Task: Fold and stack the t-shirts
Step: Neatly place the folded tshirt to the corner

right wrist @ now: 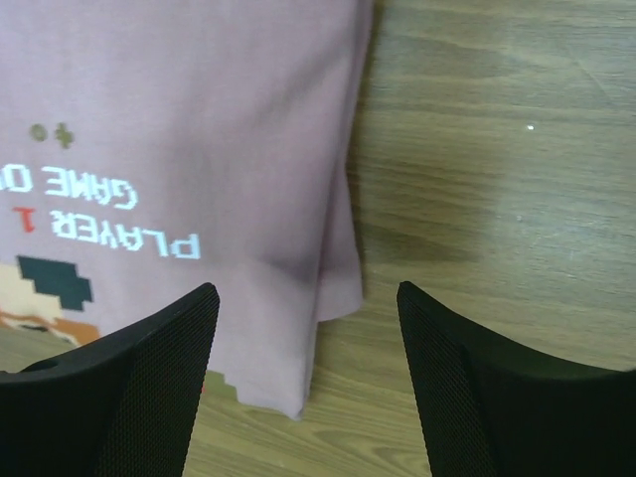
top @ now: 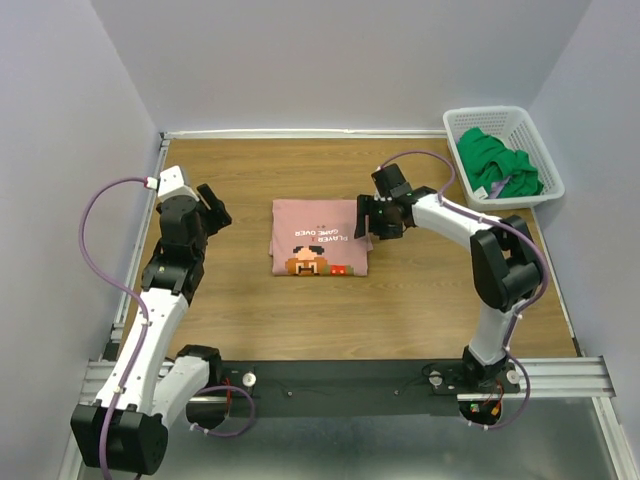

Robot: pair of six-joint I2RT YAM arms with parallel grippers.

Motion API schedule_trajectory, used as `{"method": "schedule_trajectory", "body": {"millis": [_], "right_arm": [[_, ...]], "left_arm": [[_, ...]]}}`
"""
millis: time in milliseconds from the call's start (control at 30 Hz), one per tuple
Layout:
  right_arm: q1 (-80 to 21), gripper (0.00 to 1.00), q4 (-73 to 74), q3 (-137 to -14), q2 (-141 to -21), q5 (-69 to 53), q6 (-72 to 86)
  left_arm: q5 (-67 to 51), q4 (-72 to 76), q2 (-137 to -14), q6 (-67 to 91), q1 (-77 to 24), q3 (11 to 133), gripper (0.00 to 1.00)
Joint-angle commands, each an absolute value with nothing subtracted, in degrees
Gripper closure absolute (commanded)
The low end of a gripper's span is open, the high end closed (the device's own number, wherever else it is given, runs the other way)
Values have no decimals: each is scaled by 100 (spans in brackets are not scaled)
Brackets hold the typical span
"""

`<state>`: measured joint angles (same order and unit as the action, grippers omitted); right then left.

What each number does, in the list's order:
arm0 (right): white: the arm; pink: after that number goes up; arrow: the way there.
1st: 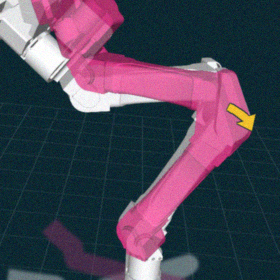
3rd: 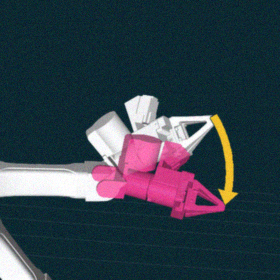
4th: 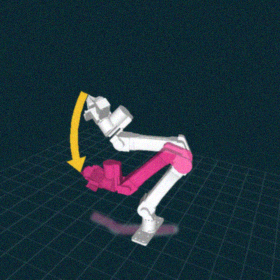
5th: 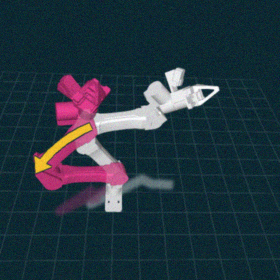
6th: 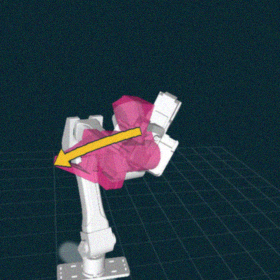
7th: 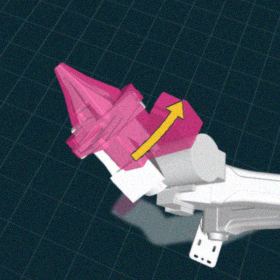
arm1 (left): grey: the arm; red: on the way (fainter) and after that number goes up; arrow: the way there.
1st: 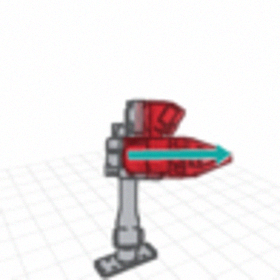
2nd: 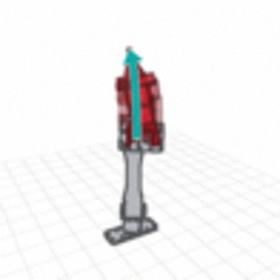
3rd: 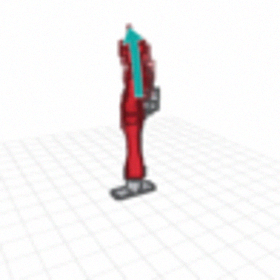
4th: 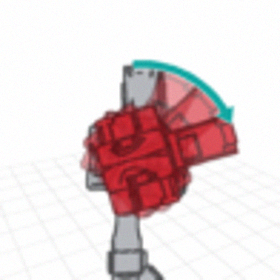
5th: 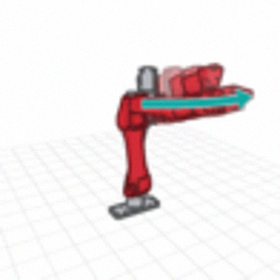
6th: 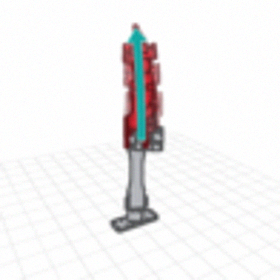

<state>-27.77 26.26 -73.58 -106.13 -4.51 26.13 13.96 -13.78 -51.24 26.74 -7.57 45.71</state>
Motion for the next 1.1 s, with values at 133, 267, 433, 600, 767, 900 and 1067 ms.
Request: {"method": "schedule_trajectory", "body": {"millis": [133,267,433,600,767,900,1067], "right_arm": [[-3014,22,2971,-7752,-11196,150,2839],[-3155,24,2971,-7945,-11408,132,2865],[-3261,29,2988,-8156,-11706,149,2935],[-3287,38,3041,-8112,-11795,307,2962],[-3287,66,3120,-8042,-11707,544,2786],[-3278,91,3252,-7884,-11549,1018,2462],[-3173,100,3603,-7577,-11365,1730,1820]], "left_arm": [[1916,-1081,-5010,2496,-738,4236,27],[1899,-1028,-5001,2452,-738,4219,27],[1802,-993,-4975,2435,-738,4210,27],[1767,-976,-4948,2426,-738,4184,27],[1731,-967,-4948,2426,-738,4192,27],[1749,-967,-4896,2417,-738,4175,28],[1802,-967,-4825,2408,-738,4175,27]]}}
